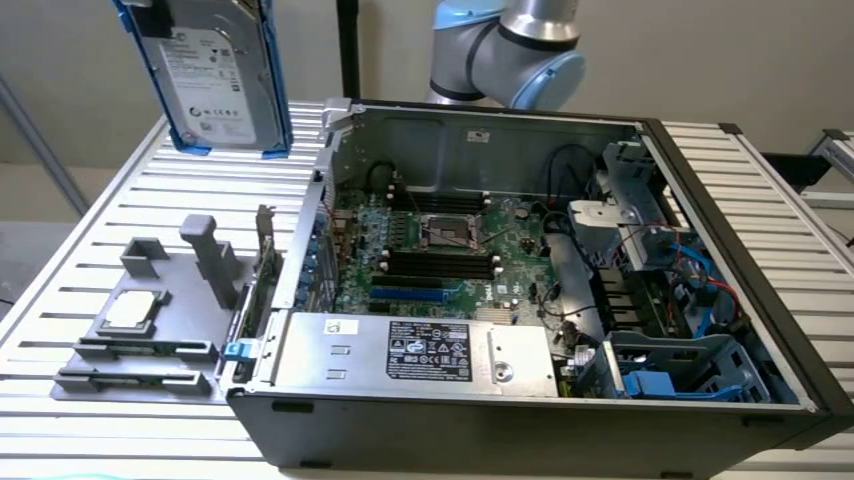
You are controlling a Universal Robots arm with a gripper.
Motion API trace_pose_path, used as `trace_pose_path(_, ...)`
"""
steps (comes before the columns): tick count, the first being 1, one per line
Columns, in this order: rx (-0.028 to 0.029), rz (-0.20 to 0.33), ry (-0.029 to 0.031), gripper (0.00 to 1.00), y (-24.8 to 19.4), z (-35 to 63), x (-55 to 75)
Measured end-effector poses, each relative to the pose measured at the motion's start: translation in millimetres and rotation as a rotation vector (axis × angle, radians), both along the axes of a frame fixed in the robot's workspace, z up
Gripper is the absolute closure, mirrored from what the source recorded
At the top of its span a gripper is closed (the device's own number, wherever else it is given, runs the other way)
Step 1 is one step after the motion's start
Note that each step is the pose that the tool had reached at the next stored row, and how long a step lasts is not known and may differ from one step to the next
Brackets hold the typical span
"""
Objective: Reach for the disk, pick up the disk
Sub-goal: 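Pick up the disk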
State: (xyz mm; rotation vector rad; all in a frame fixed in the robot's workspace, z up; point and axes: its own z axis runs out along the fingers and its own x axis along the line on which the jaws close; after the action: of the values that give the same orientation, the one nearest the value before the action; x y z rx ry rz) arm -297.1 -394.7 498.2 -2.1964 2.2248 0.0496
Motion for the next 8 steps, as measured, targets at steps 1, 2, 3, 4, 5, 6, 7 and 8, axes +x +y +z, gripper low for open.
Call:
trace_pose_path(1,0.0022,0.000,0.0003,0.67,-0.5,1.7,4.5)
trace_pose_path(2,0.0044,0.000,0.0005,0.67,-1.0,3.0,8.9)
trace_pose_path(3,0.0060,0.000,0.0008,0.67,-1.8,4.1,13.7)
trace_pose_path(4,0.0071,0.000,0.0010,0.67,-2.5,4.7,18.1)
trace_pose_path(5,0.0081,0.000,0.0013,0.67,-3.3,5.2,22.6)
trace_pose_path(6,0.0091,0.000,0.0015,0.67,-4.1,5.8,27.3)
trace_pose_path(7,0.0102,0.000,0.0015,0.67,-5.0,6.3,32.0)
trace_pose_path(8,0.0109,0.000,0.0015,0.67,-5.9,6.8,36.2)
